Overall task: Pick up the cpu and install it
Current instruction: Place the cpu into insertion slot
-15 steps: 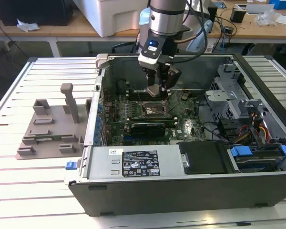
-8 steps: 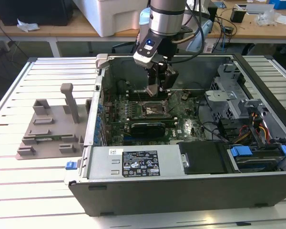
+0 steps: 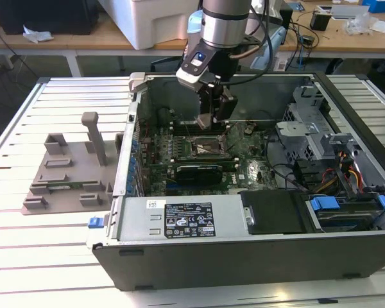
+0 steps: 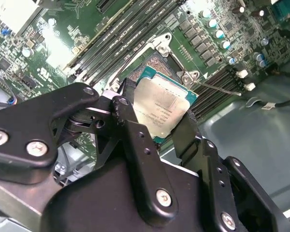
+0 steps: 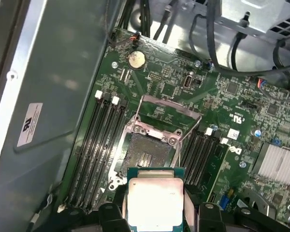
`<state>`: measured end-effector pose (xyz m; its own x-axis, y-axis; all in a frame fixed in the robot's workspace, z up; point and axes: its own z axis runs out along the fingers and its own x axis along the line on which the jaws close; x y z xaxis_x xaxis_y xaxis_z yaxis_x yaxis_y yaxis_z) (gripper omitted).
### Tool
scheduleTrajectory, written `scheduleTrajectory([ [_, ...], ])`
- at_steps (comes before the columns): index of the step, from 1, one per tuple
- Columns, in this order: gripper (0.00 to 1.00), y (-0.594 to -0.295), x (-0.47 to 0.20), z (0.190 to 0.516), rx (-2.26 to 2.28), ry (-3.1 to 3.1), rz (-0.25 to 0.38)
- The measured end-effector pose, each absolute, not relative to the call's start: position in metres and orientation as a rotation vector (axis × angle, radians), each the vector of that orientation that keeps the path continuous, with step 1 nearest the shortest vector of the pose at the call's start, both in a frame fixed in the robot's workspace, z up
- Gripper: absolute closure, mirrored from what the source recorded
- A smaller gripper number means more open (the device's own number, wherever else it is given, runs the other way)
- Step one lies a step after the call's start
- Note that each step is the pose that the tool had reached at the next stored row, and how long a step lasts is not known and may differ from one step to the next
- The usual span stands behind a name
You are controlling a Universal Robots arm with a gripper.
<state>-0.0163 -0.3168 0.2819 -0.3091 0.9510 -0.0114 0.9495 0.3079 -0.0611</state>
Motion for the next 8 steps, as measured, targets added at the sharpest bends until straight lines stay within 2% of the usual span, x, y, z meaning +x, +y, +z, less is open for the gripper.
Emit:
scheduleTrajectory([
  [8,0.45,-0.3168,-0.0162,0.2819,-1.953,-2.421,0.085],
])
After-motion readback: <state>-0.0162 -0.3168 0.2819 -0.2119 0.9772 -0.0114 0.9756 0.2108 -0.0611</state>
